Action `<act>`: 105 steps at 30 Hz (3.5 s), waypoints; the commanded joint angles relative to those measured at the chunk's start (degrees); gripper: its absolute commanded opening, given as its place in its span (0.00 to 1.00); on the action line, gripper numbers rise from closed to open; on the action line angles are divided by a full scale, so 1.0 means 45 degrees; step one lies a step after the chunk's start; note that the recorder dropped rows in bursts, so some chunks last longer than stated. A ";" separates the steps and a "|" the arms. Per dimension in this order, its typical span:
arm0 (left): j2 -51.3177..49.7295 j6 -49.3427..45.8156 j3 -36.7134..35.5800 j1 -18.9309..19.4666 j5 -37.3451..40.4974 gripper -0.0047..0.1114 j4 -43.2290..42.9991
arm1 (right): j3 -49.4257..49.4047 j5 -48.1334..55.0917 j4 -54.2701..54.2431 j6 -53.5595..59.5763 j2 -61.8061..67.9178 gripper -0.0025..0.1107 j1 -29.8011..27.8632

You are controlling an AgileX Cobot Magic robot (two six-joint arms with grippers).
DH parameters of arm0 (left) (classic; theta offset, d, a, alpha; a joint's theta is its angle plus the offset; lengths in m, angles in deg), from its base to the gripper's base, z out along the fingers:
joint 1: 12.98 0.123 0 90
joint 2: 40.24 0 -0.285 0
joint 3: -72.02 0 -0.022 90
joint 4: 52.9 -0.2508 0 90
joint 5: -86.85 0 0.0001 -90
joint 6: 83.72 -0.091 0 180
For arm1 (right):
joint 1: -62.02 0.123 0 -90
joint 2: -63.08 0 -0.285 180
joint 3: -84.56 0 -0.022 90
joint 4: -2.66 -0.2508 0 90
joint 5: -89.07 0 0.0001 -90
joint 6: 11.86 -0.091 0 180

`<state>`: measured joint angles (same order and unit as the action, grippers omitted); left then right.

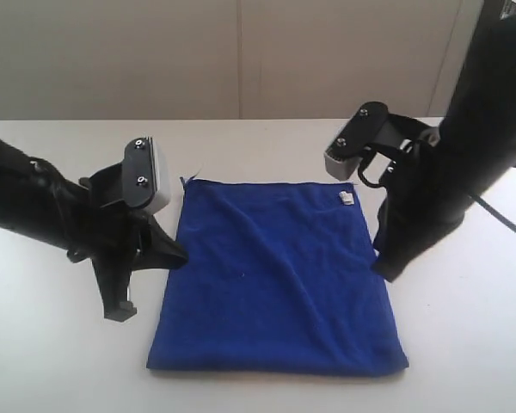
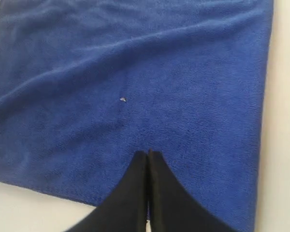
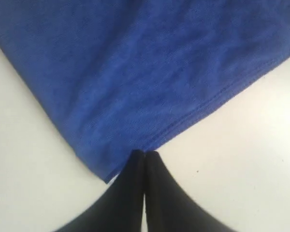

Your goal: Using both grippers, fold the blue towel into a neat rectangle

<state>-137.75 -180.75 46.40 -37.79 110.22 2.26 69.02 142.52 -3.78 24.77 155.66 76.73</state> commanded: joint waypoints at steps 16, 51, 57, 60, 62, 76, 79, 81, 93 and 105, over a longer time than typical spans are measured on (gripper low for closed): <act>-0.0808 0.6527 0.3164 -0.1505 0.6440 0.30 -0.9075 | -0.3523 -0.3088 -0.0061 0.4081 -0.0448 0.05 0.0308; -0.1923 0.2632 -0.0042 -0.1505 0.1138 0.55 -0.5822 | -0.6235 -0.7110 0.0613 0.7033 0.1285 0.52 0.1092; -0.2216 0.2535 -0.0042 -0.1505 0.1178 0.55 -0.5698 | -0.6235 -0.7325 0.0613 0.7033 0.1311 0.52 0.1092; -0.2424 0.2535 -0.0042 -0.1505 0.1218 0.55 -0.5698 | -0.6235 -0.7325 0.0613 0.7033 0.1311 0.52 0.1092; -0.2523 0.2511 -0.0042 -0.1505 0.1218 0.55 -0.5698 | -0.6235 -0.7301 0.0613 0.7033 0.1311 0.52 0.1092; -0.2624 0.2482 -0.0042 -0.1505 0.0841 0.52 -0.5698 | -0.6235 -0.7276 0.0613 0.6744 0.1311 0.38 0.1092; -0.2809 0.2482 -0.0042 -0.1505 0.0841 0.52 -0.5783 | -0.6235 -0.7148 0.0613 0.6707 0.1311 0.38 0.1092; -0.3037 0.2482 -0.0042 -0.1505 0.0907 0.52 -0.5783 | -0.6235 -0.7021 0.0613 0.6707 0.1311 0.38 0.1092; -0.3161 0.2508 -0.0042 -0.1505 0.1606 0.20 -0.5783 | -0.6235 -0.7016 0.0613 0.6707 0.1311 0.22 0.1092; -0.3005 0.2560 -0.0042 -0.1505 0.2862 0.04 -0.5783 | -0.6235 -0.6570 0.0613 0.6044 0.1311 0.02 0.1092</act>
<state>-150.77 -169.62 47.30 -44.28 119.22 -22.54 41.15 111.21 -1.29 53.02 161.26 81.61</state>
